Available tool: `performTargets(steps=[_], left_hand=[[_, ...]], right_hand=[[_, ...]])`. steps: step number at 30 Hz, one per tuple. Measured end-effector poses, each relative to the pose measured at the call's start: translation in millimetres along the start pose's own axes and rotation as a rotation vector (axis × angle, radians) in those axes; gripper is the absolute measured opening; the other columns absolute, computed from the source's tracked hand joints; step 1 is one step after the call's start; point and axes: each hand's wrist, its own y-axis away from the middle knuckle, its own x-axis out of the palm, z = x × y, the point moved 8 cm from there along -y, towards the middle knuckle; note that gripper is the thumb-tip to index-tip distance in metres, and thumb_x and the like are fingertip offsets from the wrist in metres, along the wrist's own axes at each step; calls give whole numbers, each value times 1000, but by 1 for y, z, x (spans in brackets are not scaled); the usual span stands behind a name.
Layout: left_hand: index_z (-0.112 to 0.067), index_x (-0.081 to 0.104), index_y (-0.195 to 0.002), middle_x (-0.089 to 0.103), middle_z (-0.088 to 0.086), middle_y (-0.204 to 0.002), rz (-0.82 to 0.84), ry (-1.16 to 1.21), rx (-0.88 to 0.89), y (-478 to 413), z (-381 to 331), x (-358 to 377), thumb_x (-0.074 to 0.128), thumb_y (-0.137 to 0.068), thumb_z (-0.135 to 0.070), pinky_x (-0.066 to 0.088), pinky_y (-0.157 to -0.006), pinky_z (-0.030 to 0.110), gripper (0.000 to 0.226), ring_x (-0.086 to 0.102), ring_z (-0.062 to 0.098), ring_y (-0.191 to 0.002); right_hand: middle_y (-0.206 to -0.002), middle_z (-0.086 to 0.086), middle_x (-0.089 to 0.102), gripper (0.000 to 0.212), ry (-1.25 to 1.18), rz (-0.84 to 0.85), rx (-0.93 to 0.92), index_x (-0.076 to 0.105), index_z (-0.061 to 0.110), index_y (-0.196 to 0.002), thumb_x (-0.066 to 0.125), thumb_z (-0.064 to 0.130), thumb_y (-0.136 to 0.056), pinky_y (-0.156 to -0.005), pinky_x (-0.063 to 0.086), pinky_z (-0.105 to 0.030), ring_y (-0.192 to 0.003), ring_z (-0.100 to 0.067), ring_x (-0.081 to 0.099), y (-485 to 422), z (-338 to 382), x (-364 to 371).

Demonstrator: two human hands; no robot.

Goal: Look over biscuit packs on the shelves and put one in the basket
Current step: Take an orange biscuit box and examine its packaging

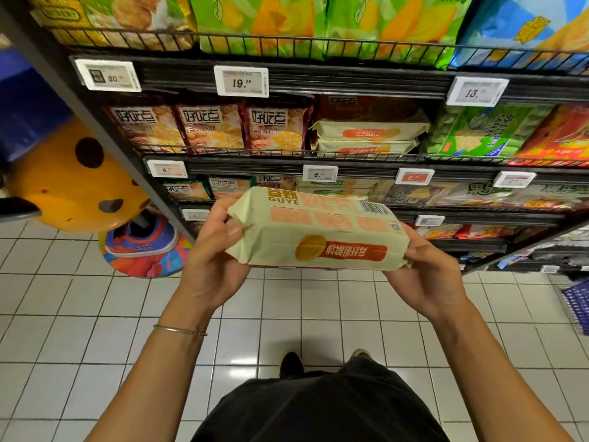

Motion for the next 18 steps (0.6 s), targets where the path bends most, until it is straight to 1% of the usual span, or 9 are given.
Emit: performTargets(steps=[2,5,7,9,10,11,12,15,18], left_hand=[[-12,54,-109,59,18,-123,0,-24,-8,0,-2,3,60,-71,-8,59,-83,39,39,57,38,-115],[-12,51,-107,57,18,-121,11,-33,-14,-1,-3,7,91,-55,-13,61,-78,37,66,55,40,-114],[-13,50,-106,59,18,-120,23,-39,-7,1,-4,8,99,-55,-23,62,-73,36,72,60,37,-110],[-12,50,-108,59,20,-121,24,-52,3,1,-5,8,91,-64,-11,62,-64,31,60,68,31,-99],[-12,49,-109,57,22,-123,22,-67,7,1,-6,9,79,-71,-3,62,-59,30,50,70,29,-95],[-13,49,-110,54,25,-126,22,-99,9,1,-6,9,69,-75,-1,62,-57,30,43,70,31,-95],[-13,49,-111,52,26,-129,18,-137,13,1,-6,9,66,-75,-4,62,-57,33,40,67,35,-100],[-14,50,-114,51,27,-132,-2,-199,23,-1,-6,6,68,-74,-14,62,-68,41,44,54,44,-114],[-12,52,-114,57,25,-124,-27,-215,28,-2,-6,5,70,-75,-11,60,-68,39,42,59,41,-106]], right_hand=[[-156,-34,38,97,-7,3,2,31,-9,-153,63,5,-63,-124,17,-56,-140,-49,40,0,0,-2],[-149,-29,49,103,-44,13,15,43,-5,-147,83,10,-53,-121,26,-51,-138,-46,45,-2,-2,-1],[-150,-26,48,110,-84,-1,25,41,-4,-151,86,13,-52,-122,25,-48,-139,-43,46,-3,-6,-1],[-155,-26,44,113,-131,4,40,37,-2,-156,85,13,-55,-124,22,-47,-140,-41,45,-3,-9,0],[-154,-25,45,110,-148,17,47,38,-1,-156,84,14,-57,-123,23,-46,-140,-40,47,-3,-11,1],[-153,-25,48,106,-162,25,52,40,-1,-155,83,15,-59,-121,26,-45,-138,-39,50,-3,-12,1],[-152,-24,50,101,-175,29,57,43,0,-154,82,15,-62,-119,29,-45,-137,-38,53,-3,-13,1],[-149,-22,55,84,-210,24,59,57,5,-145,80,15,-66,-114,42,-42,-133,-36,58,-1,-15,0],[-148,-21,58,78,-196,-10,60,62,6,-141,81,18,-67,-103,55,-39,-128,-35,63,0,-16,-2]])
